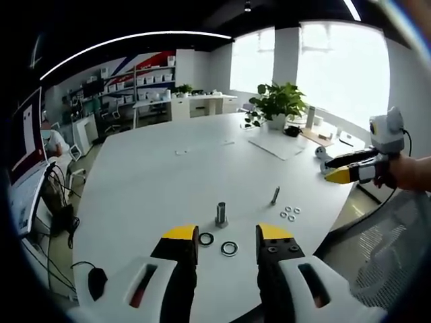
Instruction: Place the washer onto the threaded stud by aligning its center hole with the stud, sliding it down to the base, and recovering from edge contact or off-axis alignment until the washer reaches the visible bottom stop.
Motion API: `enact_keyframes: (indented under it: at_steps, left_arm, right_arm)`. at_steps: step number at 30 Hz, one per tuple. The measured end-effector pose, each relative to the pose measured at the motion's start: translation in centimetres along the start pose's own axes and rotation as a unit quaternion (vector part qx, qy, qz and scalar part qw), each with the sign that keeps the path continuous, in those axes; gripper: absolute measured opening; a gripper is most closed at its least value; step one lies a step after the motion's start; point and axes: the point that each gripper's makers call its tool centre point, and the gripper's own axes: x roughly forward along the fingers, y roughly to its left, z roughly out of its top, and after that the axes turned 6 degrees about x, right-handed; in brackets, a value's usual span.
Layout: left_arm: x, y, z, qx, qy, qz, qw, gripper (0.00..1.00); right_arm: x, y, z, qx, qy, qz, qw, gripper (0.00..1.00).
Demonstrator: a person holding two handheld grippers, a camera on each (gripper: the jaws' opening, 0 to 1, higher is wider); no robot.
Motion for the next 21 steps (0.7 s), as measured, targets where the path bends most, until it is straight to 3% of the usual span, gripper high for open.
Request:
enact_keyframes:
  at_steps: [21]
  left_arm:
    - [-0.1,-0.2,-0.1,0.004,0.002,0.000,1.0000,0.33]
  right_arm:
    - [0.2,0.3,-1.3,-0.025,0.027,0.002,0.9993,0.47]
